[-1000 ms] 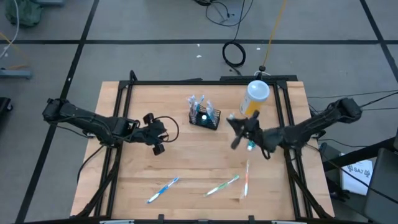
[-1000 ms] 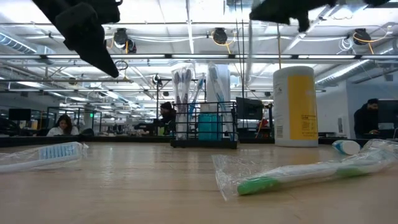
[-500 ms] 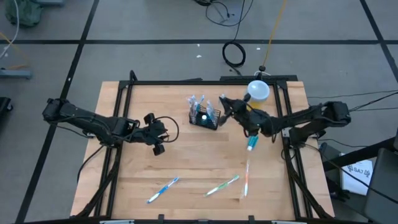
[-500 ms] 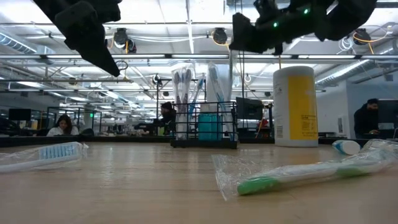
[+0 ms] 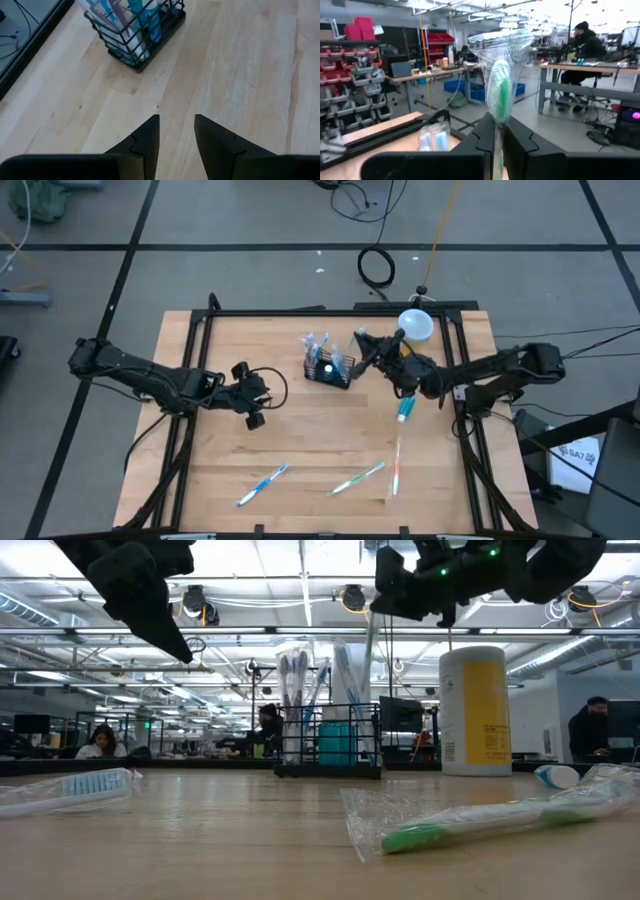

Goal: Pick & Place toothbrushing station
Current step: Put the green toothbrush into the black wire organizer

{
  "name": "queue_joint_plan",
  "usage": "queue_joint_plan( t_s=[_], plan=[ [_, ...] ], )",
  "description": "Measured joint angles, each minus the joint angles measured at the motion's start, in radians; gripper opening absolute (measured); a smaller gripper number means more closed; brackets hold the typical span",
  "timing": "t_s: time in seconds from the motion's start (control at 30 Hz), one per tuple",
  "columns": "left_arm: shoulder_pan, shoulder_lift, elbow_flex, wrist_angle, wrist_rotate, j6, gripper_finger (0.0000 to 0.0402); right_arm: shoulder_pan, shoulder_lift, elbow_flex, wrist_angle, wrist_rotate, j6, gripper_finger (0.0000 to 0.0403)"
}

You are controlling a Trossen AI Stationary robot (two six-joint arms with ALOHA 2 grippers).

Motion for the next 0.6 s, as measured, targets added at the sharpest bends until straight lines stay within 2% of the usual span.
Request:
queue_joint_plan(
  t_s=[0.33, 0.6],
  plan=[
    [0.0, 0.0, 0.0, 0.0, 0.0, -0.002, 0.0129, 0.018, -0.001, 0.0, -0.22, 0.001, 0.19, 0.0011],
    [0.0, 0.0, 0.0, 0.0, 0.0, -0.002, 0.0129, 0.015, -0.001, 0.0, -0.288, 0.001, 0.198, 0.0011]
  ],
)
